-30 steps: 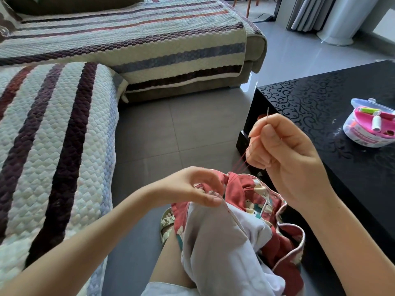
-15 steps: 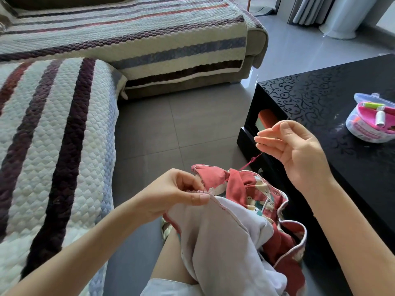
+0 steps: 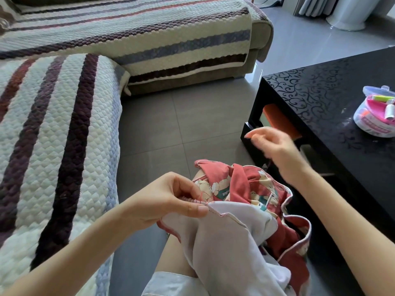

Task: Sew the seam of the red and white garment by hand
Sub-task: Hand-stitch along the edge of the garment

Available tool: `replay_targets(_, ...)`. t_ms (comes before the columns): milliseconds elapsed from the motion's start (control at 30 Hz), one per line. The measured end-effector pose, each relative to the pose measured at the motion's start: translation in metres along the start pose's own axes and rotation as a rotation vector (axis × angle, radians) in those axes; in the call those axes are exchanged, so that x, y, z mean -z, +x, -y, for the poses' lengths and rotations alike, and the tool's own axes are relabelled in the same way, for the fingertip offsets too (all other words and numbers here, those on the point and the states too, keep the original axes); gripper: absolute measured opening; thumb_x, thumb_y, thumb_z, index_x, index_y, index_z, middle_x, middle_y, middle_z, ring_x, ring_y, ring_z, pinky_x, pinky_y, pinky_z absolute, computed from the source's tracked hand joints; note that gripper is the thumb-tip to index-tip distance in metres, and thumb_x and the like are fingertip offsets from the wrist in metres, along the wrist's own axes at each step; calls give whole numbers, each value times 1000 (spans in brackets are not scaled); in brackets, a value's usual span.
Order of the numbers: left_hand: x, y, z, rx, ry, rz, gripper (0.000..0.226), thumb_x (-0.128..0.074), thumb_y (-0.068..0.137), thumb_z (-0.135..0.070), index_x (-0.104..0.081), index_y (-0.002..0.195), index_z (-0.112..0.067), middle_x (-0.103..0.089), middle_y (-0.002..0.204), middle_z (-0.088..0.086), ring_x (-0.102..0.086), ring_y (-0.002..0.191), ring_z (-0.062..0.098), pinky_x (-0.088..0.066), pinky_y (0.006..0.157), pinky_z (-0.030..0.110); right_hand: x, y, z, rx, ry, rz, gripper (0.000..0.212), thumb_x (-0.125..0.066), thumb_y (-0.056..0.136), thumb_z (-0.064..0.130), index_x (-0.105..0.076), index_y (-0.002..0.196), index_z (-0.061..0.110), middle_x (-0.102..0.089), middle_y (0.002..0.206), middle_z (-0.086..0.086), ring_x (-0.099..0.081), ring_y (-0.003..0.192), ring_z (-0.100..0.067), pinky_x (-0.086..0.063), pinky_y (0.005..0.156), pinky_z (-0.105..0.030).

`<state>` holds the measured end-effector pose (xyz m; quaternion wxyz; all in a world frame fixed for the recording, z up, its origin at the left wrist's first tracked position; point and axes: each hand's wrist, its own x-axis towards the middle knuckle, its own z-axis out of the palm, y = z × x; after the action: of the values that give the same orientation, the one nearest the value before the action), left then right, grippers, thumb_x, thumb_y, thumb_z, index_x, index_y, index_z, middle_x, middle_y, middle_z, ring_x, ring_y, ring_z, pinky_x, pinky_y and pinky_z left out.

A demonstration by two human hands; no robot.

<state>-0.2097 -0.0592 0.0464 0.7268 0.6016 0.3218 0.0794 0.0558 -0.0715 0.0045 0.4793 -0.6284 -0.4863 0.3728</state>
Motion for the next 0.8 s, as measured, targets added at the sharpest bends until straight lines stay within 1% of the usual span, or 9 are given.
replay_targets(67,-2,-1,-4,-4,3,13,14,-75,65,-4,-71,57,-15,-62,59,-6,-55,55,3,-44,55,12,-18,-28,24,21,55,313,19,-58,81,23,-71,92,13,-69,74,15,-58,68,6,-42,61,-9)
replay_targets(133,-3,-2,-6,-10,-3,28,15,-74,66,-2,-71,58,-15,-62,60,-6,-55,56,3,-43,56,12,-27,-48,34,12,36,542,18,-59,82,21,-73,93,18,-69,76,17,-60,72,5,-43,64,-12)
replay_targets(200,-4,-3,-7,-16,-5,37,16,-74,66,-1,-71,58,-15,-62,60,-6,-54,56,3,-43,56,11,-29,-58,35,21,-16,659,18,-60,83,19,-73,95,15,-65,71,21,-58,70,6,-41,66,-9)
replay_targets(267,-4,-3,-7,-18,-2,39,17,-73,66,0,-71,58,-16,-62,60,-6,-55,56,3,-43,56,11,-30,-62,33,24,-18,713,16,-62,85,18,-73,95,13,-68,78,17,-61,80,4,-43,74,-10)
replay_targets(367,-3,-4,-7,-15,5,41,15,-74,65,-1,-71,59,-15,-62,61,-5,-55,58,4,-44,57,12,-33,-64,30,19,19,718,6,-65,85,17,-70,83,19,-68,77,9,-60,78,-1,-44,73,-14)
replay_targets(433,-3,-4,-7,-10,16,45,13,-76,66,-3,-71,60,-14,-62,61,-4,-55,57,5,-43,56,12,-33,-63,31,40,28,693,11,-66,84,16,-68,77,23,-65,72,9,-57,72,-2,-43,68,-16)
replay_targets(567,-4,-6,-10,5,48,39,15,-75,66,-5,-71,57,-16,-61,58,-6,-54,55,3,-42,55,12,-24,-56,44,50,232,550,11,-71,77,15,-69,68,18,-64,64,3,-57,60,-4,-44,59,-16)
replay_targets(733,-6,-6,-12,9,68,8,16,-75,64,-5,-71,55,-18,-61,56,-8,-54,53,1,-42,53,11,-17,-47,67,90,441,487,22,-79,66,41,-71,68,20,-58,62,8,-44,54,-4,-33,52,-13)
replay_targets(800,-6,-6,-11,10,91,-6,13,-76,64,-8,-72,56,-18,-61,57,-7,-54,54,2,-43,54,12,-16,-45,74,99,463,463,23,-78,66,42,-71,67,20,-56,62,7,-39,55,-6,-31,52,-14)
